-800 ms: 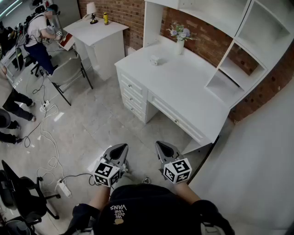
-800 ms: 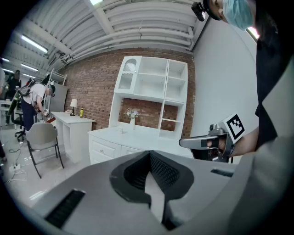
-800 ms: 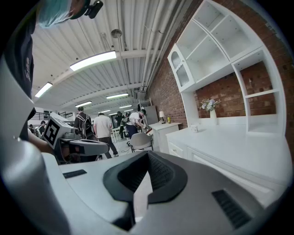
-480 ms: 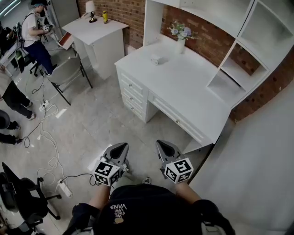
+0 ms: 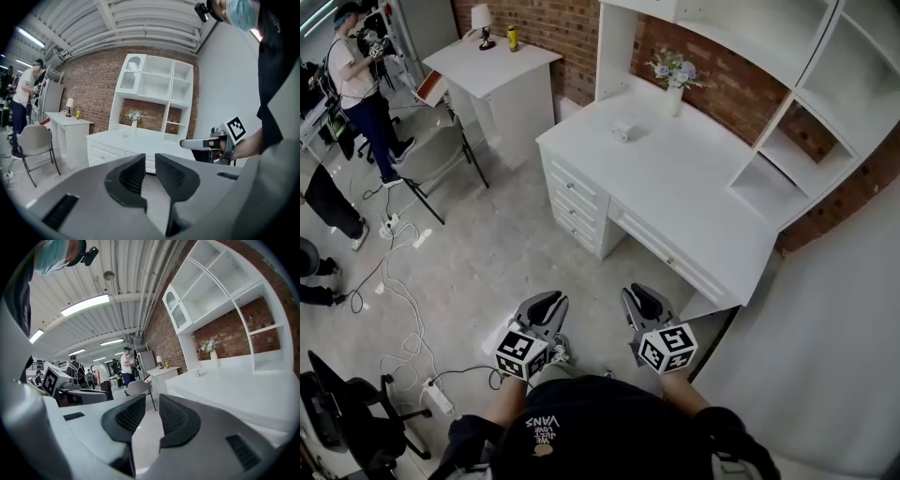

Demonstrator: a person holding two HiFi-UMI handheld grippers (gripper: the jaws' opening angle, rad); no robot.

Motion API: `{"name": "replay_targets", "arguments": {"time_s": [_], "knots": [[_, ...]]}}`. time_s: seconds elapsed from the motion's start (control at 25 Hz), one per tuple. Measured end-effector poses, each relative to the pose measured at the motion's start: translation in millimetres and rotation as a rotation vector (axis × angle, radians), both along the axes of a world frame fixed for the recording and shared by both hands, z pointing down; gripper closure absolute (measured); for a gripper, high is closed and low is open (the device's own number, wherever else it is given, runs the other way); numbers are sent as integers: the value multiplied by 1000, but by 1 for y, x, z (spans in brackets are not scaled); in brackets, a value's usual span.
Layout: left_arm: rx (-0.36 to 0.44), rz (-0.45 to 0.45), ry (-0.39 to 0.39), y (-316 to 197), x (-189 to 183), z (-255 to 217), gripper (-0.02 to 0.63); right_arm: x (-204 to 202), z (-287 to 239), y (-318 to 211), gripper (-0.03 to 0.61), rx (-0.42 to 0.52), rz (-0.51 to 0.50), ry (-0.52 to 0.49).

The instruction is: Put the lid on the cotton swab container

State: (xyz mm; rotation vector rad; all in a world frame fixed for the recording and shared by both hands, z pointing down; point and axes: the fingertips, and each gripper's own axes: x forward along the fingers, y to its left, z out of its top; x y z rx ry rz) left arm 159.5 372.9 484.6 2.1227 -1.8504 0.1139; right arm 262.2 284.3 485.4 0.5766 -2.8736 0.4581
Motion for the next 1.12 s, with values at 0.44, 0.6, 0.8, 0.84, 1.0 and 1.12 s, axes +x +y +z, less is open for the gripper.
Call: {"name": "replay_targets", "arguments": {"time_s": [0.44,0.6,0.8,0.84,1.0,1.12], "knots": [[20,46,17,-33,-91,-3,458,-76,-1,-34,416,-9,93,-10],[16,84,16,-42,-125,-1,442,-103,0,-43,406,-10,141,-12],[13,129,13,-48,-158,1,423,-126,2,-48,399,-16,194,-12],[12,131,13,-50,-165,1,422,-131,2,-49,399,-18,199,-11],[11,140,29,-60,-180,6,422,-144,5,-56,399,-20,206,7],[6,142,40,-69,-186,11,422,-151,8,-66,399,-22,208,16]]}}
